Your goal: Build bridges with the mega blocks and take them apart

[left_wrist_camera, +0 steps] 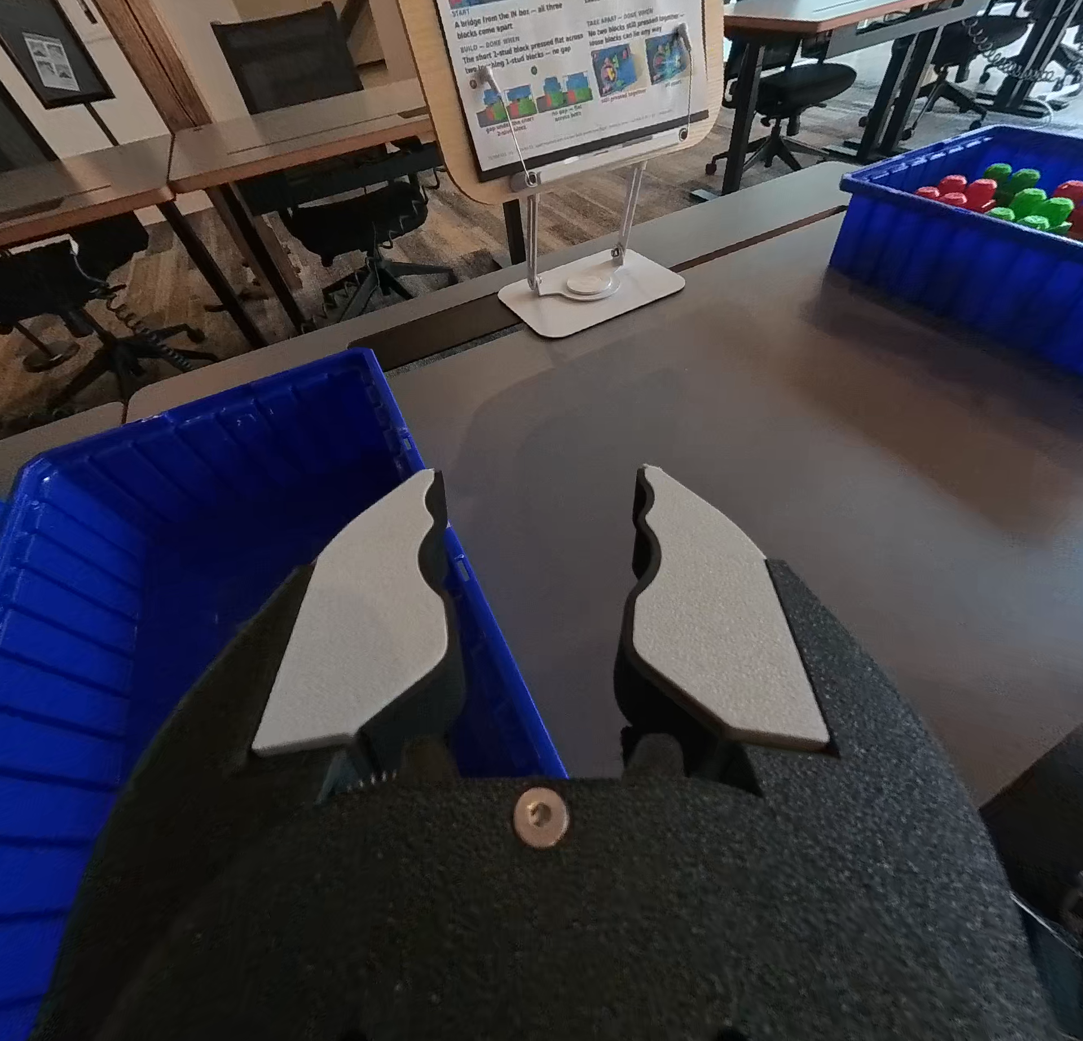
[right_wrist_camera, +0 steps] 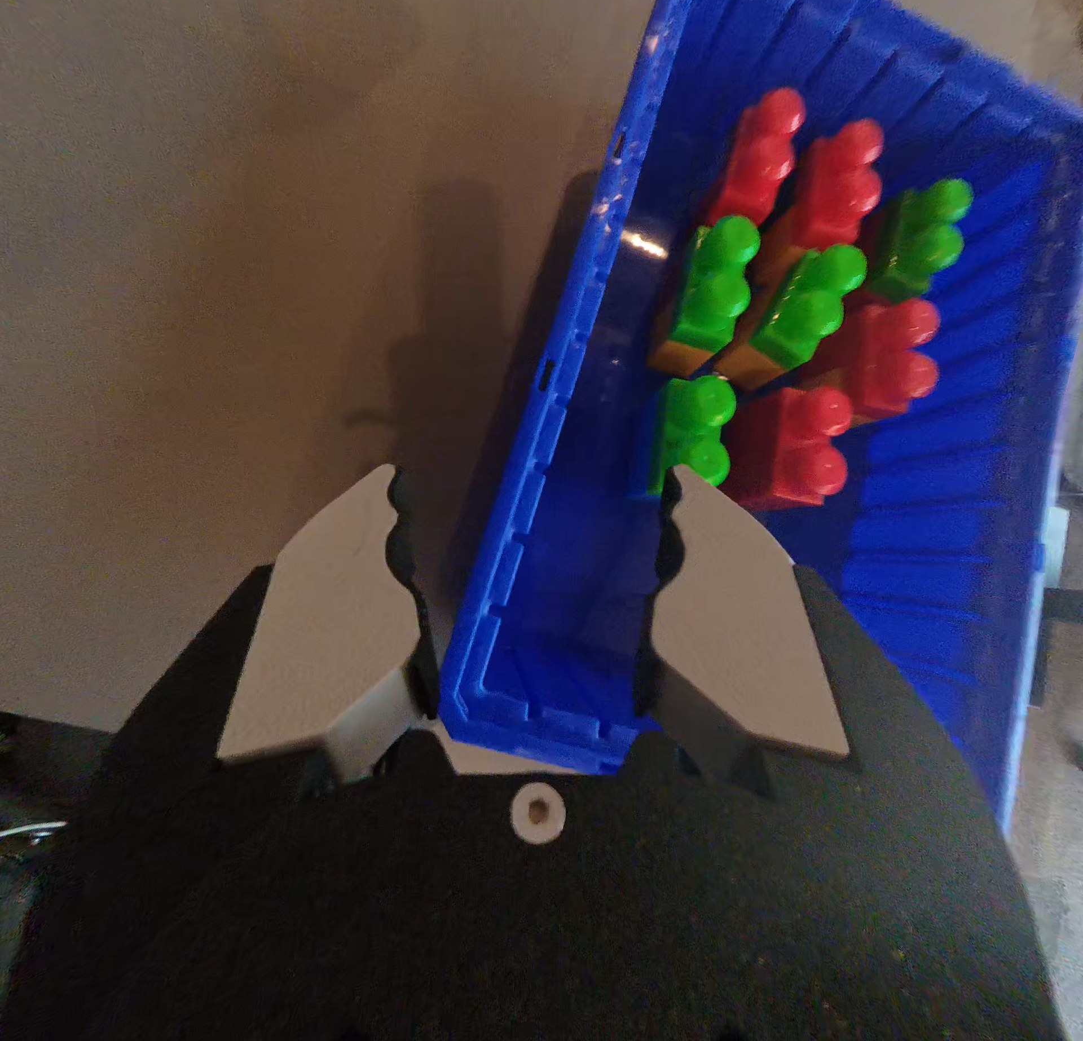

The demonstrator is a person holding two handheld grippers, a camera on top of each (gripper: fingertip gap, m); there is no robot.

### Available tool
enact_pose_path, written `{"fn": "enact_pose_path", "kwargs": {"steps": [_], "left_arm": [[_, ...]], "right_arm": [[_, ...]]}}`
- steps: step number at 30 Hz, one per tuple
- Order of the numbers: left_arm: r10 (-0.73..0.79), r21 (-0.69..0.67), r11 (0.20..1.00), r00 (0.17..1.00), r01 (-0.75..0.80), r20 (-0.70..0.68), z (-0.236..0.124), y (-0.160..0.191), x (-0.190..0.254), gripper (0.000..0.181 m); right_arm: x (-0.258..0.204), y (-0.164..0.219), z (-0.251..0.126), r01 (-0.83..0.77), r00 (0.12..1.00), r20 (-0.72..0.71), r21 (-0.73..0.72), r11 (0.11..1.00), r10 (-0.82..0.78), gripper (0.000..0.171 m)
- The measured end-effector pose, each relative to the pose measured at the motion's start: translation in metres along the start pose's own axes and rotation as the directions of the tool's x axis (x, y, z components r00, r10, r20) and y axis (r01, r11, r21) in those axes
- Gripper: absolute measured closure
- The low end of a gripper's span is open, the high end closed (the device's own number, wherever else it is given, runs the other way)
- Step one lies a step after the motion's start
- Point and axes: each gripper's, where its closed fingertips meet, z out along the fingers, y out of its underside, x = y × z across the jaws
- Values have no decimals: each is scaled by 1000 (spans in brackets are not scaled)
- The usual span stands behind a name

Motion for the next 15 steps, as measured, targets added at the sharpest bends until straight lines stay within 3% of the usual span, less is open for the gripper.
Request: {"fn": "enact_pose_path", "kwargs": {"steps": [12,15], "left_arm": [[-15,1,1000,1000,15,-16,0,5,-5,121],[-18,-4,1000,1000,18,-11,0,7,-9,121]], "right_arm": [[4,9,75,-74,997,-48,-228,971,65,106],[7,14,88,-67,995,-84,-286,956,45,128]]}}
